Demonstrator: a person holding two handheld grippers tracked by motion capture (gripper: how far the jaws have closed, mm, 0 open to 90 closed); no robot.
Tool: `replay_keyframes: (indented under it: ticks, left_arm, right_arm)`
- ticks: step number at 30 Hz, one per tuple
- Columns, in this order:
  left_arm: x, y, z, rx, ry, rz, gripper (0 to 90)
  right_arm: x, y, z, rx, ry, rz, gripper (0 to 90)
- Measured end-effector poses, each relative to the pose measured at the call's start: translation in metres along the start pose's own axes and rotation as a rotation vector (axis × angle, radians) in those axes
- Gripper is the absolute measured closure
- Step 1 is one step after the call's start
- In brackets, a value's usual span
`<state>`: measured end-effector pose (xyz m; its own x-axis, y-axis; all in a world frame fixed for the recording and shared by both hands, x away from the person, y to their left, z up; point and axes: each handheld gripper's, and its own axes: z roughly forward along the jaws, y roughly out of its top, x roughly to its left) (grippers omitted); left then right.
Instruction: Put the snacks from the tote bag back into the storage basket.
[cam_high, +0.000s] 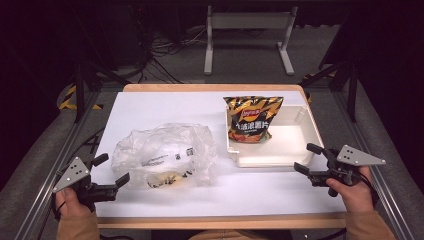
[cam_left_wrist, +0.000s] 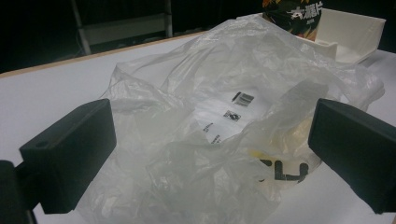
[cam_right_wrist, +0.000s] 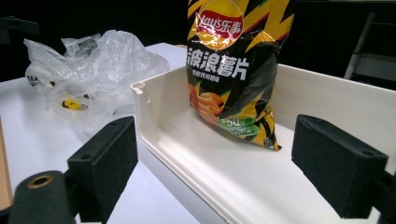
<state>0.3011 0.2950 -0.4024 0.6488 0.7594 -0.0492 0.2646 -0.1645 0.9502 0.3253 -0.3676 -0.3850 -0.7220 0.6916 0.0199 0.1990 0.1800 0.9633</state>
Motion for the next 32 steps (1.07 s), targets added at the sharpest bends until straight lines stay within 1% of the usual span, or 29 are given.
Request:
replay_keyframes:
  ticks: [2,3,5,8,11,12,14,16,17,19,23,28,32]
  left_arm:
    - [0.0,0.0,0.0,-0.003,0.002,0.001,1.6]
    - [0.0,-0.001,0.001,-0.002,0.001,0.003,1.6]
    - [0.0,-0.002,0.002,-0.002,-0.002,0.004,1.6]
    - [0.0,-0.003,0.003,0.002,0.003,0.0,1.6]
    - [0.0,-0.005,0.005,0.005,0.0,0.004,1.6]
    - [0.0,-0.005,0.005,0.004,0.0,0.001,1.6]
    - [-0.001,-0.005,0.006,0.009,-0.004,0.008,1.6]
    - [0.0,-0.005,0.006,0.011,-0.009,0.014,1.6]
    - [0.0,-0.006,0.007,0.008,-0.011,0.01,1.6]
    - [0.0,-0.007,0.007,0.012,-0.011,0.009,1.6]
    - [0.0,-0.008,0.007,0.01,-0.014,0.006,1.6]
    - [0.001,-0.009,0.009,0.011,-0.018,0.005,1.6]
    - [0.001,-0.01,0.009,0.009,-0.025,0.003,1.6]
  right_arm:
    - [0.0,-0.003,0.0,-0.001,-0.002,-0.001,13.0]
    - [0.002,-0.01,0.002,0.011,-0.01,0.002,13.5]
    - [0.002,-0.015,0.005,0.016,-0.017,0.015,14.1]
    - [0.003,-0.019,0.008,0.014,-0.02,0.014,14.0]
    - [0.003,-0.027,0.012,0.031,-0.035,0.01,13.2]
    - [0.003,-0.027,0.012,0.031,-0.035,0.01,13.2]
    - [0.003,-0.031,0.014,0.033,-0.046,0.023,13.1]
    - [0.006,-0.035,0.017,0.05,-0.054,0.011,12.7]
    - [0.01,-0.039,0.022,0.073,-0.041,-0.001,12.4]
    - [0.012,-0.04,0.025,0.083,-0.047,-0.014,12.3]
    - [0.014,-0.043,0.029,0.101,-0.047,-0.018,12.3]
    - [0.013,-0.046,0.031,0.107,-0.05,0.007,12.4]
    - [0.013,-0.046,0.03,0.1,-0.058,0.01,13.1]
